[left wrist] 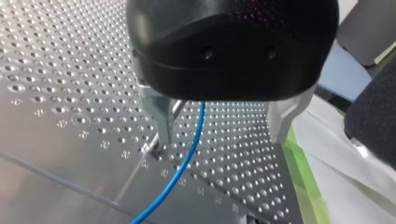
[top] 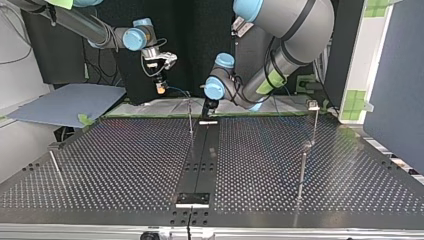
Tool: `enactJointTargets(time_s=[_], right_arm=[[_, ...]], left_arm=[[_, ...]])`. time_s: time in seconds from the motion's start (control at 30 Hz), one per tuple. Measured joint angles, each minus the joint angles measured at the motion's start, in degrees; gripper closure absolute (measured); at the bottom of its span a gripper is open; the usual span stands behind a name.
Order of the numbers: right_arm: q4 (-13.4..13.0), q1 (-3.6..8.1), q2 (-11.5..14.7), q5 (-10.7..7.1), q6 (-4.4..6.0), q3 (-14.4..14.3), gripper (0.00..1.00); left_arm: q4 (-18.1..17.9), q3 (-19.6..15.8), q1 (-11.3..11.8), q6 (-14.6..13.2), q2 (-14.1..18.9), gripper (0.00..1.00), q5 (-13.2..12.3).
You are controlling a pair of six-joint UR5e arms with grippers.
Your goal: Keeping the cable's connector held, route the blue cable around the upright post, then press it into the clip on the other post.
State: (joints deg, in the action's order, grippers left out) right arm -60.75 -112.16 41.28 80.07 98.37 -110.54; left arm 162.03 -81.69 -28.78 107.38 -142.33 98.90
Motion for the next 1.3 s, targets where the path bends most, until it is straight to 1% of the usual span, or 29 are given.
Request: enactJointTargets(time_s=[0.07,0.1,0.13,0.17,0.2,0.23,0.27,0.3,0.33,0.37,0.4,0.47,0.53,0.57,0.63,0.87,0.97,1.03,1.17,1.3], right_arm=[[0.0,0.07,0.0,0.0,0.0,0.0,1.0],[0.0,0.09,0.0,0.0,0.0,0.0,1.0],[0.0,0.11,0.0,0.01,0.0,0.0,1.0],[0.0,0.12,0.0,0.0,0.0,0.0,1.0],[0.0,0.12,0.0,0.01,-0.01,0.0,1.0],[0.0,0.13,0.0,0.01,0.0,0.0,1.0],[0.0,0.14,0.0,0.01,0.0,0.0,1.0],[0.0,0.14,0.0,0.01,0.0,0.0,1.0],[0.1,0.15,0.0,0.01,0.0,0.0,1.0],[0.1,0.15,0.0,0.01,0.0,0.0,1.0],[0.1,0.15,0.0,0.01,0.0,0.0,1.0],[0.1,0.15,0.0,0.01,-0.01,0.0,1.0],[0.3,0.15,0.0,0.01,-0.04,0.0,1.0],[0.3,0.15,0.0,0.01,-0.06,0.0,1.0],[0.4,0.15,0.0,0.01,-0.05,0.0,1.0],[0.5,0.4,0.0,0.25,0.25,0.0,1.0],[0.5,1.04,0.0,1.13,0.69,0.1,1.0],[0.5,1.58,0.0,1.57,0.89,0.1,1.0],[0.5,2.23,0.0,1.87,0.9,0.0,1.0],[0.5,2.58,0.0,1.97,0.75,0.0,1.0]], left_arm=[[-0.2,0.0,0.0,0.0,0.0,0.2,-0.2],[-0.4,0.0,0.1,0.0,0.0,0.2,-0.2],[-0.6,0.0,0.1,0.0,0.0,0.26,-0.3],[-0.8,0.0,0.1,0.1,0.0,0.36,-0.3],[-0.9,0.0,0.1,0.0,0.0,0.36,-0.3],[-1.0,0.0,0.1,0.0,0.0,0.45,-0.3],[-1.1,0.0,0.1,-0.1,0.0,0.58,-0.2],[-1.1,0.0,0.1,-0.2,0.0,0.58,-0.2],[-1.2,0.0,0.1,-0.3,0.0,0.66,-0.1],[-1.2,0.0,0.1,-0.4,0.0,0.8,0.1],[-1.2,0.0,0.1,-0.5,0.0,0.8,0.3],[-1.2,0.0,0.0,-1.1,0.0,0.97,1.2],[-1.2,0.0,-0.2,-1.7,0.0,0.97,2.2],[-1.2,0.0,-0.2,-1.8,0.0,1.0,2.6],[-1.1,0.0,-0.3,-2.0,0.0,1.0,3.0],[0.0,0.0,-0.7,-3.1,0.0,1.0,3.3],[0.5,0.0,-1.0,-3.5,0.0,1.0,3.7],[0.6,0.0,-1.3,-3.6,0.0,1.0,4.3],[0.4,0.0,-1.9,-3.6,0.0,1.0,5.7],[-0.7,0.0,-2.3,-3.0,0.0,1.0,5.0]])
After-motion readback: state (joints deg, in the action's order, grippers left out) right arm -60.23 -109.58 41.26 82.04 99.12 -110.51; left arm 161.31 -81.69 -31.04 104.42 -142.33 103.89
